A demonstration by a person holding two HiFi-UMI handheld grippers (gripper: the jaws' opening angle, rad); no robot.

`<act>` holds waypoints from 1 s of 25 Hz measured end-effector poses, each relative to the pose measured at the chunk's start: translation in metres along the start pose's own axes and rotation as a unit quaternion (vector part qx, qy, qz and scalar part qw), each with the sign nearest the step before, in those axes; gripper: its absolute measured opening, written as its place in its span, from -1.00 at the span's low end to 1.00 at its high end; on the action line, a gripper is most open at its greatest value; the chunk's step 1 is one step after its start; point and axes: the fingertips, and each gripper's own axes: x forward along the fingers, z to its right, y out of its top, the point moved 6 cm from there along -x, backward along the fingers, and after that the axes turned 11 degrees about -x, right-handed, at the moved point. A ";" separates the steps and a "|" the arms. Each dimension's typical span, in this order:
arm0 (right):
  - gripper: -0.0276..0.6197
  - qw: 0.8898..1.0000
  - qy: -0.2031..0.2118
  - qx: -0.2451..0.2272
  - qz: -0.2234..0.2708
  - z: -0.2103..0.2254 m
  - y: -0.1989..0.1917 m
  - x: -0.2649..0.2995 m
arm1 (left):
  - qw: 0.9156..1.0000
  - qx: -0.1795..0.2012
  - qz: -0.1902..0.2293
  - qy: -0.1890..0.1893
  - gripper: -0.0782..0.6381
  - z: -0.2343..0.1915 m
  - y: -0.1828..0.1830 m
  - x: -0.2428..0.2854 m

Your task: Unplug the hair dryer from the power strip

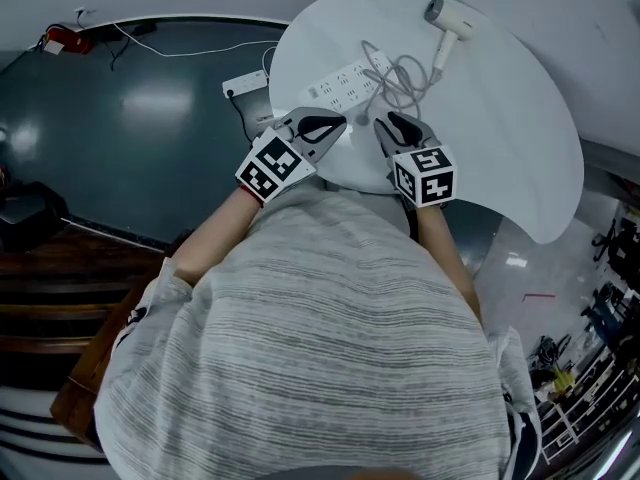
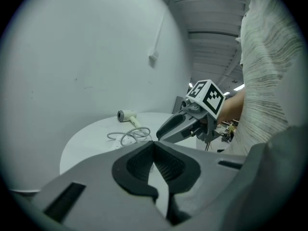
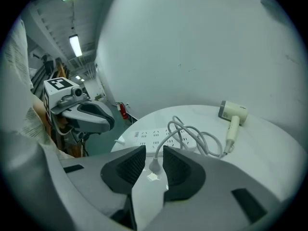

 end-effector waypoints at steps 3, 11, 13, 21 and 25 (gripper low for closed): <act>-0.56 1.000 0.004 0.004 0.022 -0.009 0.006 -0.015 | 1.000 -0.002 0.007 -0.018 -0.76 0.009 0.005 -0.007; -0.80 0.993 0.021 -0.001 0.116 -0.039 0.019 -0.043 | 0.998 -0.005 0.025 -0.050 -0.76 0.030 0.014 -0.020; -0.83 0.993 0.019 -0.013 0.114 -0.043 0.018 -0.044 | 0.998 -0.001 0.025 -0.053 -0.76 0.032 0.014 -0.019; -0.84 0.993 0.010 -0.032 0.109 -0.042 0.024 -0.042 | 0.998 0.000 0.030 -0.051 -0.76 0.032 0.014 -0.016; -0.84 0.994 0.013 -0.036 0.107 -0.045 0.024 -0.041 | 0.998 -0.005 0.031 -0.051 -0.76 0.032 0.012 -0.018</act>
